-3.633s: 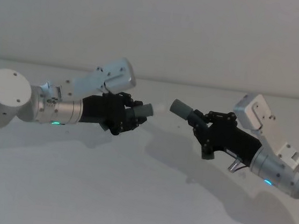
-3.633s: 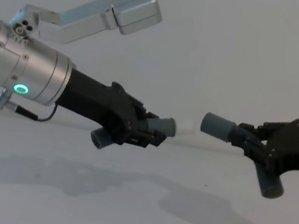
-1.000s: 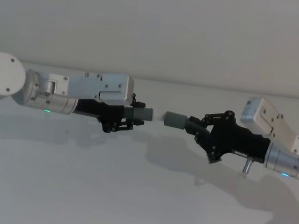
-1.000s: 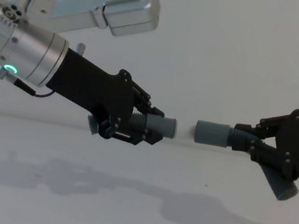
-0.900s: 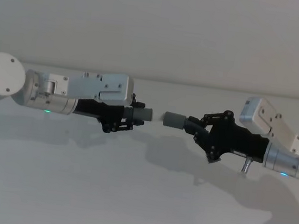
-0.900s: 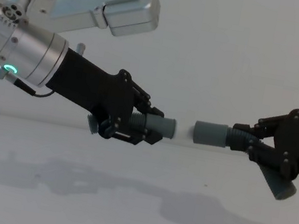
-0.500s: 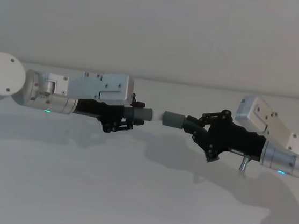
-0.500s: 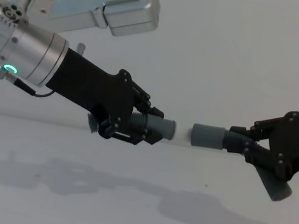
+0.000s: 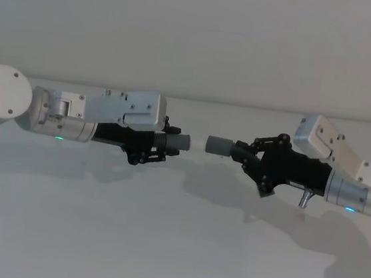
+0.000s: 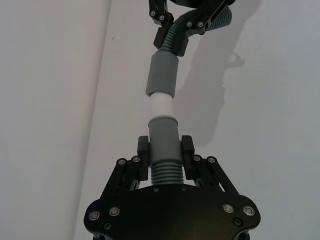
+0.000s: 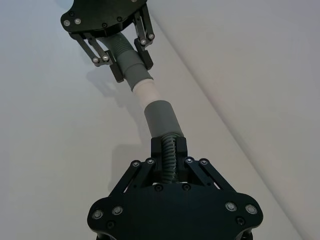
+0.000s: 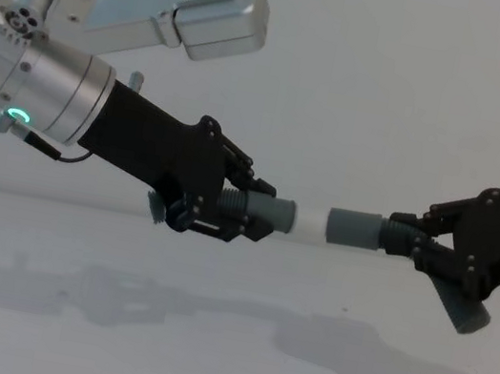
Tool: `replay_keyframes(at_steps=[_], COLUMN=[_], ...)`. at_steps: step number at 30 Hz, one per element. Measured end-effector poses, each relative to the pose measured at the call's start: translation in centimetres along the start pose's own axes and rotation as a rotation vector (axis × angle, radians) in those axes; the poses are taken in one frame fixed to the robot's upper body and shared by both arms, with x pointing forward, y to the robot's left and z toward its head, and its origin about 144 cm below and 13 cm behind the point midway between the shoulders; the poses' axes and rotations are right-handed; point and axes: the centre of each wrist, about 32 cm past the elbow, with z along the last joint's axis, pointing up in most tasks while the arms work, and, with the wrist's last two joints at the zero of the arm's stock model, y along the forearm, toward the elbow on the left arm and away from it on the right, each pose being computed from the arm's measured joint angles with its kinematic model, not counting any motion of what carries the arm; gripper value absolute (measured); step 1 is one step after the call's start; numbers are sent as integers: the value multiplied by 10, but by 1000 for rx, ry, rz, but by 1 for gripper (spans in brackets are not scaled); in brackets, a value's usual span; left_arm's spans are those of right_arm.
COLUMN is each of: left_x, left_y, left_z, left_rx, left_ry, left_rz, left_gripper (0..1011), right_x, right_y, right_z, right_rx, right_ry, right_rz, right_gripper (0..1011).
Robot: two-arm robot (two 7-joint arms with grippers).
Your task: Use both hands to pick up one end of the pipe from the table, align the ends, and insert them.
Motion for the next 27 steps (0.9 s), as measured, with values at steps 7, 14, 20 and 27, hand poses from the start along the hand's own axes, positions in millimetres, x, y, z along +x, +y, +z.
replay_keyframes(at_steps=[7, 14, 20, 27], left_x=[0, 0, 0, 0], left_y=[0, 0, 0, 0], left_z=[0, 0, 0, 0], left_rx=[1, 1, 1, 1], left_ry=[0, 1, 1, 1], left_rz=[1, 1, 1, 1], left_gripper=[370, 370, 370, 371], right_x=[2, 3, 3, 3], right_y=[0, 0, 0, 1], right_z=[0, 0, 2, 2], right_rx=[2, 12, 20, 26], right_ry=[7, 18, 26, 34], right_rz=[2, 24, 42, 49], right_gripper=[141, 141, 141, 141])
